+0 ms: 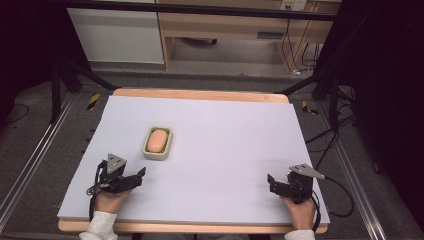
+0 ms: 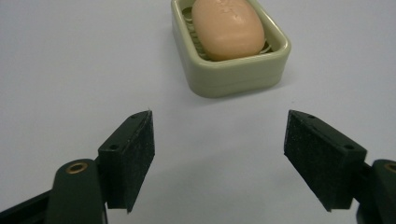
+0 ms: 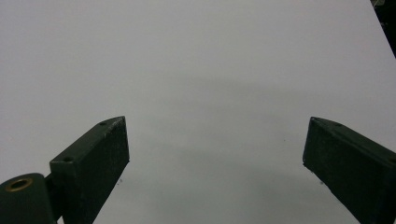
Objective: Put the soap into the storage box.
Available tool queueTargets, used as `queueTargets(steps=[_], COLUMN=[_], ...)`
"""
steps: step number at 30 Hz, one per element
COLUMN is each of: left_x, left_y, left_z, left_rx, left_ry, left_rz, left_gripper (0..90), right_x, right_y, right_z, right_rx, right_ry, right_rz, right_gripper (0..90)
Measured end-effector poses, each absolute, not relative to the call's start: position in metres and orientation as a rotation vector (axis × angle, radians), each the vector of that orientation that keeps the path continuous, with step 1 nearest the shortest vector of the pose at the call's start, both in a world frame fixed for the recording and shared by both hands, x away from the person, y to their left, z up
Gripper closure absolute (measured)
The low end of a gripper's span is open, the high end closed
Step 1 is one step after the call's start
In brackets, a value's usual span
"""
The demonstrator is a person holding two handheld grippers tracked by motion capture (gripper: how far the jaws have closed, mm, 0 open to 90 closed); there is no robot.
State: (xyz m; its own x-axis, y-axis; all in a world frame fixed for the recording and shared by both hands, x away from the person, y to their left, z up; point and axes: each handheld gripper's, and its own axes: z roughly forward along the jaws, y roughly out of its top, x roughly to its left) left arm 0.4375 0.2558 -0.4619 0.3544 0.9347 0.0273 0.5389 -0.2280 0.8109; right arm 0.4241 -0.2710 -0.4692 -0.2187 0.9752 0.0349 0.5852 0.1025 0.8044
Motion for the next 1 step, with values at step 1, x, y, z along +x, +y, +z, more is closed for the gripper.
queueTargets(steps=[1], left_x=[0.4374], left_y=[0.2573], left_z=[-0.4626], left_rx=[1.891], left_ry=[1.290], left_rz=[0.690], left_gripper=[23.7], right_x=[0.4246], right_y=[-0.2714], right_z=[-0.4697], right_rx=[1.518], right_ry=[1.864], right_rz=[0.972], right_gripper=[7.4])
